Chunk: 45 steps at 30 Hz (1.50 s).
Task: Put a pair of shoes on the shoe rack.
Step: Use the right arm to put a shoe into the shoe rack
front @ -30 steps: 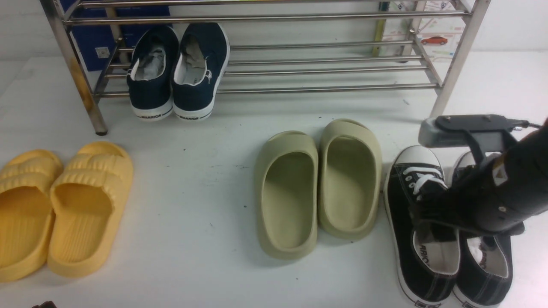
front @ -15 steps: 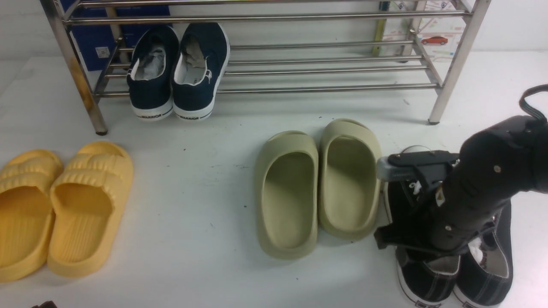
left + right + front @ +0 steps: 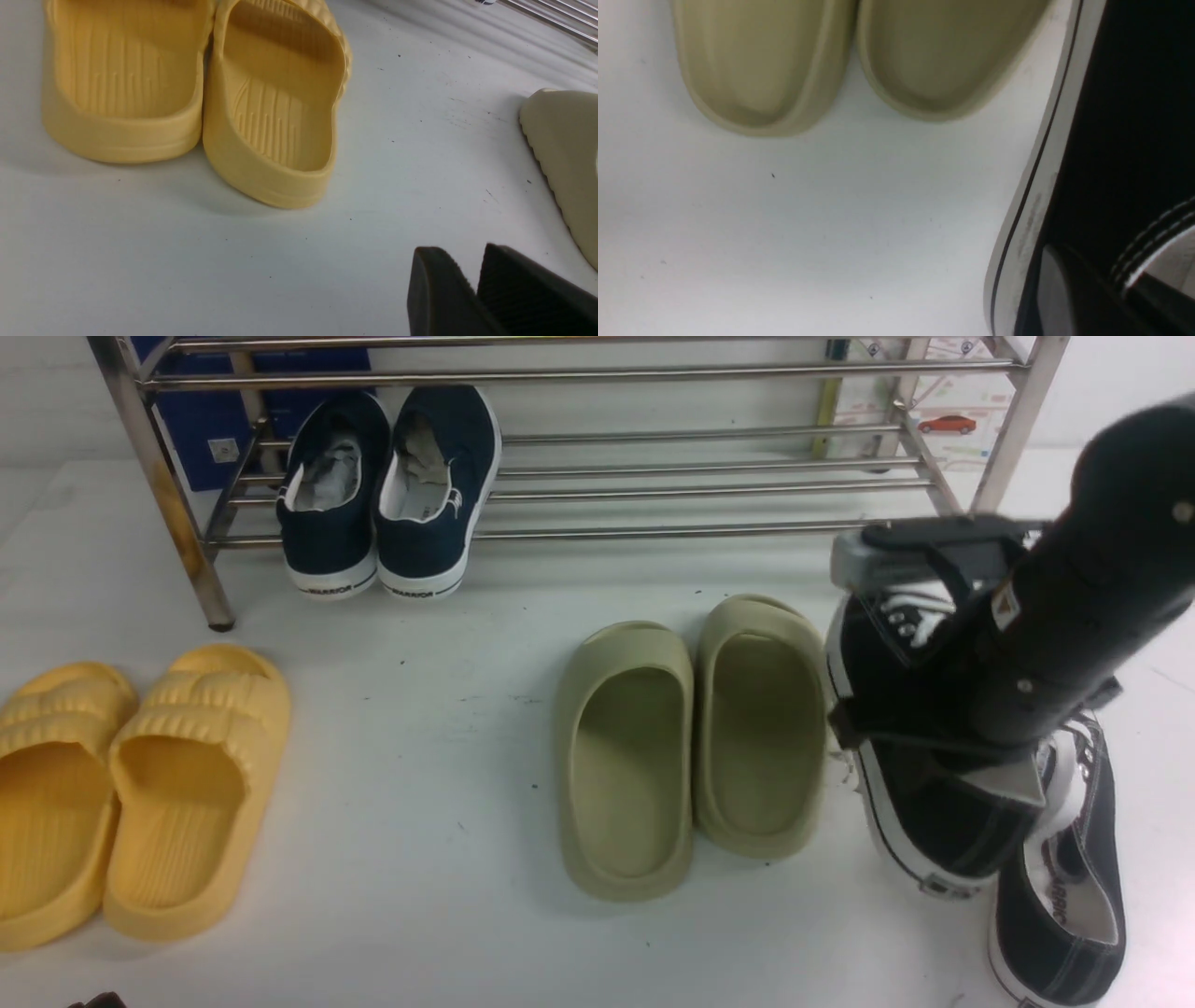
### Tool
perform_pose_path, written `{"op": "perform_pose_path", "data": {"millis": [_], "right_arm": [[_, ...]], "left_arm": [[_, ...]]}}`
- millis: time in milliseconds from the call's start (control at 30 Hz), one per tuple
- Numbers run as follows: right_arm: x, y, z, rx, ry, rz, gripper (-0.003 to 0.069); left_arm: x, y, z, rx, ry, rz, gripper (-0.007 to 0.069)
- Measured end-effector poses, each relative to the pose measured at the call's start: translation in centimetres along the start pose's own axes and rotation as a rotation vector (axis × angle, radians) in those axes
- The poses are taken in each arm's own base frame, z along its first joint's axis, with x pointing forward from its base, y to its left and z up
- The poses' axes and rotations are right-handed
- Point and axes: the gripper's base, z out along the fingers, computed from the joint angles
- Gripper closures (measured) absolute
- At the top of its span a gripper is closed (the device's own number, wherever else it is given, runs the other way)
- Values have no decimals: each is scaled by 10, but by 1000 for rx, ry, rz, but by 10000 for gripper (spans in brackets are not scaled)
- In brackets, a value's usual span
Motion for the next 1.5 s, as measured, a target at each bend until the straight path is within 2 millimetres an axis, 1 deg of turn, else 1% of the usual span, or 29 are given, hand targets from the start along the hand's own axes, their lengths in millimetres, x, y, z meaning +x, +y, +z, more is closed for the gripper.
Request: {"op": "perform_pose_path", "data": {"millis": [33,67,100,167,200,233,300,333,400,600,667,700,733,767,833,867,933,1033,1167,1333,1500], "right_arm": [[-8,3,-7,-6,-27,-17,648],[-9,3,-7,-7,-30,-18,648],[-16,6,-11,-13,-50,-27,648],[-29,10,-13,-14,-72,-43,648],[-30,10,-13,-14,-73,-45,648],[-41,13,-10,-15,-82,-61,648],[-47,15,-8,-15,-87,-69,648],[-59,17,-3,-11,-93,-76,648],[-66,19,2,-3,-97,-82,648],[-103,21,23,64,-134,-119,648],[-115,20,28,71,-146,-113,648],[-116,19,28,71,-146,-112,648],[-124,16,30,72,-157,-102,648],[-126,15,31,72,-160,-98,648],[-141,5,35,63,-181,-67,648],[-145,2,36,59,-186,-66,648],[-149,-2,38,49,-187,-59,648],[-158,-14,50,35,-182,-51,648],[-164,-22,62,32,-183,-59,648],[-168,-24,64,28,-214,-72,648],[-176,-23,66,18,-287,-79,648]], "left_arm": [[0,0,0,0,0,0,470],[0,0,0,0,0,0,470],[0,0,0,0,0,0,470],[0,0,0,0,0,0,470],[0,0,0,0,0,0,470],[0,0,0,0,0,0,467],[0,0,0,0,0,0,465],[0,0,0,0,0,0,461],[0,0,0,0,0,0,461],[0,0,0,0,0,0,459],[0,0,0,0,0,0,457],[0,0,0,0,0,0,456],[0,0,0,0,0,0,454],[0,0,0,0,0,0,453],[0,0,0,0,0,0,449],[0,0,0,0,0,0,449],[0,0,0,0,0,0,447],[0,0,0,0,0,0,441],[0,0,0,0,0,0,438],[0,0,0,0,0,0,437],[0,0,0,0,0,0,435]]}}
